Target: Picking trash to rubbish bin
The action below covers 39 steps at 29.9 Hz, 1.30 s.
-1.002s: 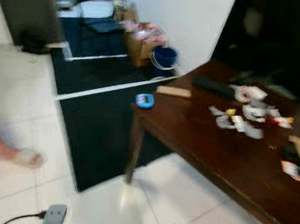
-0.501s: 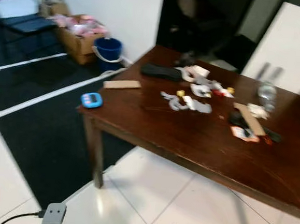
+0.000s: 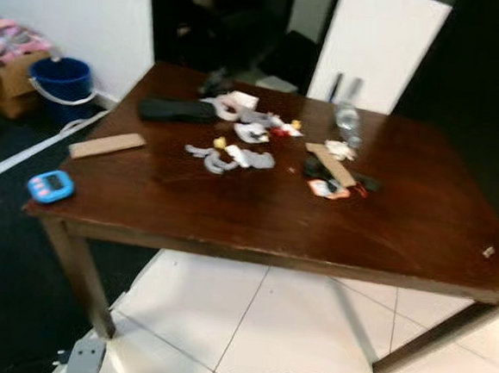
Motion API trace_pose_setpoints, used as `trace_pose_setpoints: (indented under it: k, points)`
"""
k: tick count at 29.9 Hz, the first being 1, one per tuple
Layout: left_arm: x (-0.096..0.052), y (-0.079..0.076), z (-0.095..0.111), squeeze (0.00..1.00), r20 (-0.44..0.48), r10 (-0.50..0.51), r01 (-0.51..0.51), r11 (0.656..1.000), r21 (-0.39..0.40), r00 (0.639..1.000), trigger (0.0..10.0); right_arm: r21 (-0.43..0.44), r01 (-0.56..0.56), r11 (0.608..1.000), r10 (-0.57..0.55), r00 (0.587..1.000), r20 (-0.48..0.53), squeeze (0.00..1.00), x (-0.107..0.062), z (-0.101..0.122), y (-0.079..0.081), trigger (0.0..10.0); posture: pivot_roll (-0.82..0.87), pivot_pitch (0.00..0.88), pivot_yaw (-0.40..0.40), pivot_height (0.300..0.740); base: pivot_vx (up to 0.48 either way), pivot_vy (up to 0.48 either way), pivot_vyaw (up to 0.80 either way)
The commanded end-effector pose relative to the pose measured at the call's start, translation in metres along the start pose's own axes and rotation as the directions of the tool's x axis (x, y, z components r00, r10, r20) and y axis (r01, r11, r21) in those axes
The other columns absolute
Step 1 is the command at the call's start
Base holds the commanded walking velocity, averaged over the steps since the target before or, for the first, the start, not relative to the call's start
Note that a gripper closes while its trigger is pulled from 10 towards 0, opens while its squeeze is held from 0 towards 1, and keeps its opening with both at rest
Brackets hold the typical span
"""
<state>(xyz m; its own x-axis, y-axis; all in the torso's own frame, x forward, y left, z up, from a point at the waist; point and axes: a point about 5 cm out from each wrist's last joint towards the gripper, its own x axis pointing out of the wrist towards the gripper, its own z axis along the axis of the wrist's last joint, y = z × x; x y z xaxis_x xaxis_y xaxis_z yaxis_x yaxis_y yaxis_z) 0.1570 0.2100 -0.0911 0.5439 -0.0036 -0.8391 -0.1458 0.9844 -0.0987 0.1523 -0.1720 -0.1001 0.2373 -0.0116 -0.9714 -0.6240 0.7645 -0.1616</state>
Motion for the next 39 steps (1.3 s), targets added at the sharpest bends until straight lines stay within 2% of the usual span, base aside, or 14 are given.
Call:
trace_pose_setpoints:
  k: [1, 8, 13, 21, 27, 39]
  points:
    - [-0.001, -0.002, -0.009, 0.0, -0.029, -0.003, 0.003, 1.0, -0.001, 1.0, 10.0, -0.003, -0.006, 1.0, 0.006, 1.0, -0.014, 0.0, 0.0, -0.004, 0.001, 10.0, 0.14, 0.042, -0.089, 0.74, 0.0, 0.0, -0.8]
    - [-0.002, 0.001, -0.012, 0.0, -0.028, 0.007, -0.007, 1.0, 0.002, 1.0, 10.0, 0.012, -0.01, 1.0, 0.01, 1.0, -0.009, 0.0, 0.001, -0.006, 0.005, 10.0, 0.16, 0.052, -0.091, 0.74, 0.0, 0.0, -0.78]
    - [-0.003, 0.003, -0.014, 0.0, -0.024, 0.028, -0.028, 1.0, -0.002, 0.999, 10.0, 0.006, -0.017, 1.0, 0.017, 1.0, -0.007, 0.0, 0.001, -0.007, 0.007, 10.0, 0.17, 0.057, -0.093, 0.74, 0.0, 0.0, 0.0]
    - [-0.006, 0.011, -0.02, 0.0, -0.022, 0.065, -0.067, 0.994, -0.083, 0.998, 10.0, 0.004, -0.03, 1.0, 0.03, 1.0, -0.006, 0.0, 0.002, -0.009, 0.011, 10.0, 0.17, 0.073, -0.092, 0.74, 0.263, 0.0, 0.0]
    - [-0.006, 0.012, -0.02, 0.0, -0.025, 0.056, -0.057, 0.997, -0.054, 0.998, 10.0, 0.016, -0.036, 0.999, 0.036, 0.999, -0.008, 0.0, 0.002, -0.011, 0.015, 10.0, 0.16, 0.084, -0.087, 0.74, 0.306, 0.0, 0.0]
    - [-0.007, 0.014, -0.022, 0.0, -0.036, 0.064, -0.066, 0.997, -0.044, 0.997, 10.0, 0.019, -0.048, 0.999, 0.048, 0.999, -0.008, 0.0, 0.003, -0.012, 0.019, 10.0, 0.16, 0.093, -0.079, 0.74, 0.293, 0.0, 0.0]
